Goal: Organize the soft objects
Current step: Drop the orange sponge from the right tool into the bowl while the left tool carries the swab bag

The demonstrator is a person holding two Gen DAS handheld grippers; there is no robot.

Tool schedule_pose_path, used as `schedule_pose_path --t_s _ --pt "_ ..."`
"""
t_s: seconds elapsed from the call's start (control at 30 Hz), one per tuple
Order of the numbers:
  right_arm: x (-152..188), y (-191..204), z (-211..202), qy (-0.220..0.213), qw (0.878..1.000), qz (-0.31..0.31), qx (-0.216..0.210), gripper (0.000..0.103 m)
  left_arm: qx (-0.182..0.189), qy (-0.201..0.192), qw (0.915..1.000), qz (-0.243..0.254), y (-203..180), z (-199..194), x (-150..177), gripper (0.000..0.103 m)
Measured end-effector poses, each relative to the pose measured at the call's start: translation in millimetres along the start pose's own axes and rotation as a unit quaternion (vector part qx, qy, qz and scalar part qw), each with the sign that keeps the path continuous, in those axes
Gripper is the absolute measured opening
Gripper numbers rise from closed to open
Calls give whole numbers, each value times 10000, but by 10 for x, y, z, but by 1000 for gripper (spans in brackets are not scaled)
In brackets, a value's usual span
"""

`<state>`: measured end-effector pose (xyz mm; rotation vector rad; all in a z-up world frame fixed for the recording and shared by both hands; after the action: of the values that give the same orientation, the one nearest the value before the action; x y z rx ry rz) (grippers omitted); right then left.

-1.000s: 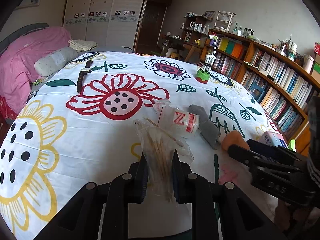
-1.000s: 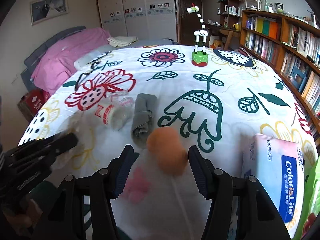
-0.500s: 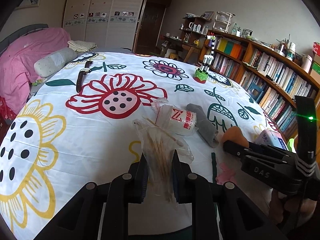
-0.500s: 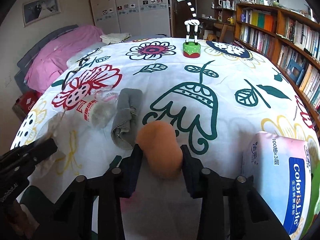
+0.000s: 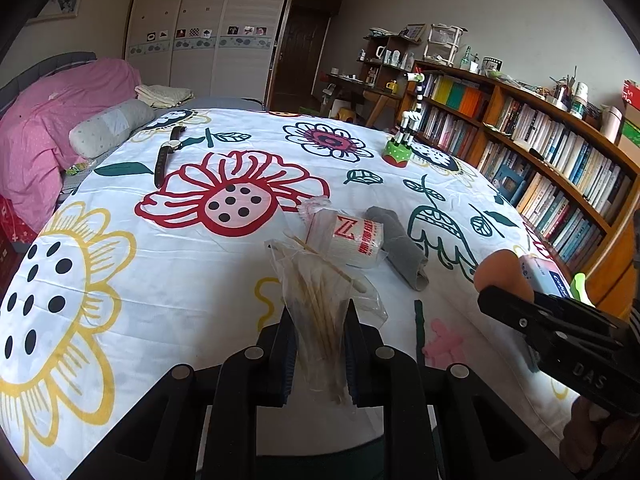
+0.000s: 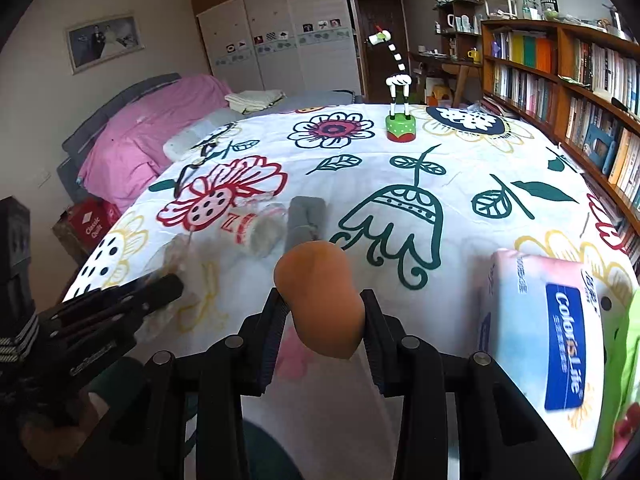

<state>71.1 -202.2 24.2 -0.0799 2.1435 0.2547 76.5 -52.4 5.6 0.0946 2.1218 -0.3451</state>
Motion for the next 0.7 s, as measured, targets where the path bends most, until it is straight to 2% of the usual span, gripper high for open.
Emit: schedule_pose_path --t_s 0.3,0.7 --pt "53 1 -360 -217 9997 33 -66 39 86 14 9999 107 -129 -119 42 21" --pt "178 -326 -879 -475 9981 344 164 39 294 48 9990 337 -423 -229 85 21"
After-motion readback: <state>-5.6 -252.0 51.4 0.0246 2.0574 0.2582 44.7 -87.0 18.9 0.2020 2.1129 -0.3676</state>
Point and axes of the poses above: each gripper's, at about its wrist camera, not at the fingertips, and z roughly the way its jaws point, y to its left, x to its underside, the point moved 4 cm from there along z, roughly the way its jaws point, and after that the axes turned 10 degrees about -y, right-handed, at the moved point
